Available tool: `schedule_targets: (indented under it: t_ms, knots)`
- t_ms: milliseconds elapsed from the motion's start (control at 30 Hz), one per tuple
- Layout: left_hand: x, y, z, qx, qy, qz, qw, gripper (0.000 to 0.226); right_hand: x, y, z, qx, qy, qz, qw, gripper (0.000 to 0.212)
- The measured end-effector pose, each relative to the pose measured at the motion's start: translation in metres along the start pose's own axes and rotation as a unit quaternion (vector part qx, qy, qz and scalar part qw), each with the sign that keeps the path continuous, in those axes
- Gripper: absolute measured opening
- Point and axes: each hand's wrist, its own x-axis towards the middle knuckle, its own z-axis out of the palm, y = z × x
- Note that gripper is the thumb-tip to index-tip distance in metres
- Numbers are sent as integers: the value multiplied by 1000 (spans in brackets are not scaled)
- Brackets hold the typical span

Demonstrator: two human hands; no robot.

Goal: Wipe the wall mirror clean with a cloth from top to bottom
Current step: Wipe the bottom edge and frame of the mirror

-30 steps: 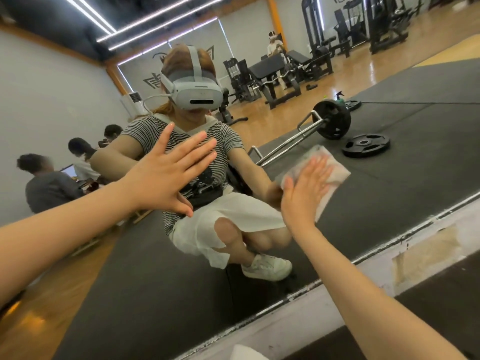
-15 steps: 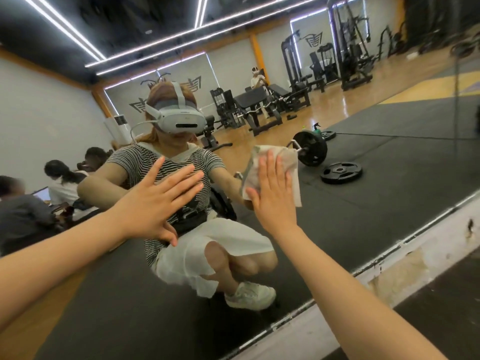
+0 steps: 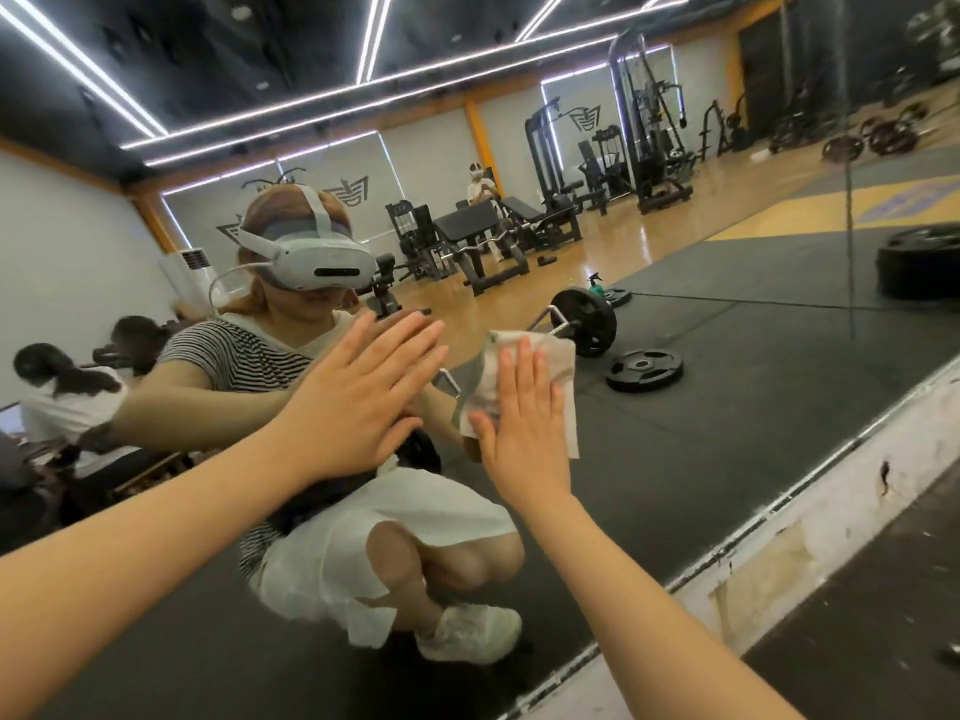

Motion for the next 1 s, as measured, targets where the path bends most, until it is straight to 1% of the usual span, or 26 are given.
schedule_targets:
  t_ms: [100, 167, 300, 400, 467, 500, 567, 667, 733, 833, 933, 1000]
  knots:
    - [27, 10, 8, 5, -5, 33, 999, 73, -26, 23, 11, -19, 1, 24, 1000, 76]
    - [36, 20, 15, 13, -11, 51, 999, 77, -48, 43, 16, -23, -16, 52, 998, 78]
    - [38, 26, 22, 23, -17, 51, 998, 84, -92, 81, 27, 1, -65, 146, 987, 77]
    - [37, 25, 23, 27, -13, 52, 998, 87, -129, 102, 34, 29, -80, 250, 965, 77]
    - [37, 26, 24, 36, -20, 50, 998, 92, -152, 115, 36, 57, -95, 316, 942, 70]
    - [37, 26, 25, 41, -25, 48, 998, 95, -162, 121, 36, 74, -107, 346, 929, 68]
    - [37, 26, 25, 48, -33, 47, 997, 99, -174, 128, 37, 102, -125, 386, 908, 70]
    - [36, 26, 24, 60, -43, 48, 996, 104, -180, 127, 40, 139, -107, 402, 898, 74]
    - [37, 26, 23, 69, -45, 49, 995, 106, -181, 127, 40, 150, -94, 398, 900, 74]
    - [37, 26, 23, 72, -41, 51, 995, 107, -187, 135, 39, 136, -100, 384, 908, 76]
    - [37, 26, 24, 70, -39, 49, 996, 105, -184, 132, 40, 131, -101, 396, 903, 74]
    - [38, 27, 24, 68, -42, 48, 996, 104, -172, 122, 40, 133, -86, 394, 905, 68]
